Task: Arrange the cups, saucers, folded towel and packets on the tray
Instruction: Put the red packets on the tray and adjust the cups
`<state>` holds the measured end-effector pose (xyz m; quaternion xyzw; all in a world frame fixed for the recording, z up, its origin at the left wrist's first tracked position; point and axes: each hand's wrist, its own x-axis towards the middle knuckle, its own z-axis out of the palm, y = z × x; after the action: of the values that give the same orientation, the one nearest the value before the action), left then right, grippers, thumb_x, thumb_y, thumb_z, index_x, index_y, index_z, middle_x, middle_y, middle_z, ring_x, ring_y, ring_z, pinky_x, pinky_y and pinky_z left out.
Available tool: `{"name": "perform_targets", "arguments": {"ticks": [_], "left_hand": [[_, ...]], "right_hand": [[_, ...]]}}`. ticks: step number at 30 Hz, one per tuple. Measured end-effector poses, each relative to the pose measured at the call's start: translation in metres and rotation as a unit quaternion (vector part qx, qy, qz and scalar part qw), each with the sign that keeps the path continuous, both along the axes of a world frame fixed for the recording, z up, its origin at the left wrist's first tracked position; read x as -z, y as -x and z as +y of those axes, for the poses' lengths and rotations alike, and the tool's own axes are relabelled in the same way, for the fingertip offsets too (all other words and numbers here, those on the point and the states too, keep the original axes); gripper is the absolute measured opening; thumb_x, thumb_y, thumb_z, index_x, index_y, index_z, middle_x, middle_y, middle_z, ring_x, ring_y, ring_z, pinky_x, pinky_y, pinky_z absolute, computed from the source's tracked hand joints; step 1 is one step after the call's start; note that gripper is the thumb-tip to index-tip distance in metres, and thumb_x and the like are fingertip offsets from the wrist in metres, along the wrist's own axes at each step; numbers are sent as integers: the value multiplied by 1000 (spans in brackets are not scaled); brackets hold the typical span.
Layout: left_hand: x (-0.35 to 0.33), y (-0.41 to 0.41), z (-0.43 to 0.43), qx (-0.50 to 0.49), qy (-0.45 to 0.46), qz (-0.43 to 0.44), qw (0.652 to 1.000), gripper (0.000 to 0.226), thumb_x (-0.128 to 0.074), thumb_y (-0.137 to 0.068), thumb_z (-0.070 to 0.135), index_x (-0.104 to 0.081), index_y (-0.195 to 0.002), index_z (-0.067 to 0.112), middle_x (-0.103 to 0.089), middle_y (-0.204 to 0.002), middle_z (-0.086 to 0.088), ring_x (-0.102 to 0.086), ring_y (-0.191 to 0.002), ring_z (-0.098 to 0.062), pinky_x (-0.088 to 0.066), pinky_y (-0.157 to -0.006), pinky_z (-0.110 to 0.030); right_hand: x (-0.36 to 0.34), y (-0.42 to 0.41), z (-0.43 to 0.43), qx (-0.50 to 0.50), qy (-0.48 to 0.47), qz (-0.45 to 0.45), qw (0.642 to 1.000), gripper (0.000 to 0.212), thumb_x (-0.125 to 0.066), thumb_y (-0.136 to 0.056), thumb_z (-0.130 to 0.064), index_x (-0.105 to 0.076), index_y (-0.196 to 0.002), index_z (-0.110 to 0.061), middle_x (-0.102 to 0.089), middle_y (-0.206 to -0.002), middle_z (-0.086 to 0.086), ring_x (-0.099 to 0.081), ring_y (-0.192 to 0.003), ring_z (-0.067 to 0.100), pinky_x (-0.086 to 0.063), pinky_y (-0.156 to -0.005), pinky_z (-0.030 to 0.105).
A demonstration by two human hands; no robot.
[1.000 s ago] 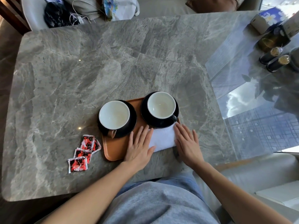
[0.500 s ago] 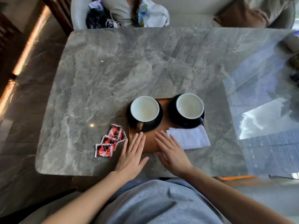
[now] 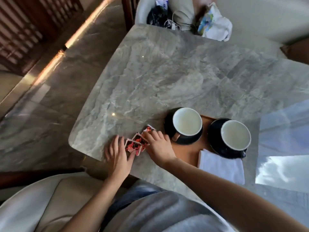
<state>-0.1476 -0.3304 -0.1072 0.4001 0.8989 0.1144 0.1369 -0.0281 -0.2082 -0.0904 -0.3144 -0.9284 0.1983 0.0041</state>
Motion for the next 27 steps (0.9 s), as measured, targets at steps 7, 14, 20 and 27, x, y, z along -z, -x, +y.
{"name": "perform_targets", "arguments": {"ticks": [7, 14, 20, 27], "left_hand": [[4, -2, 1, -68, -82, -47, 993, 49, -74, -71, 37, -54, -111, 16, -42, -141, -11, -35, -133, -31, -31, -107, -52], [-3, -8, 7, -89, -142, -105, 980, 34, -73, -73, 21, -53, -101, 20, -64, -99, 1, -55, -96, -25, -44, -84, -41], [-7, 6, 8, -116, -215, -269, 932, 17, -63, -81, 1, -63, -94, 11, -68, -83, -3, -64, -76, -21, -50, -69, -33], [-16, 27, -6, -275, -260, -526, 762, 20, -61, -84, -3, -57, -94, 15, -66, -85, -6, -61, -66, -15, -52, -54, -21]], "right_hand": [[5, 30, 7, -42, 80, -80, 993, 77, -57, -78, -3, -23, -141, -29, -32, -136, 6, -28, -127, 30, -40, -97, 48], [6, 28, 7, -12, 61, -66, 996, 45, -58, -76, -2, -39, -115, -14, -34, -127, 8, -37, -119, 30, -49, -86, 43], [4, 18, 3, 41, 105, 69, 991, 16, -52, -91, -28, -43, -103, -27, -47, -113, -7, -50, -103, 16, -45, -59, 33], [-20, 24, 1, 180, 311, 209, 910, 18, -61, -86, -18, -52, -92, -33, -66, -79, -9, -60, -71, 1, -48, -65, 17]]}}
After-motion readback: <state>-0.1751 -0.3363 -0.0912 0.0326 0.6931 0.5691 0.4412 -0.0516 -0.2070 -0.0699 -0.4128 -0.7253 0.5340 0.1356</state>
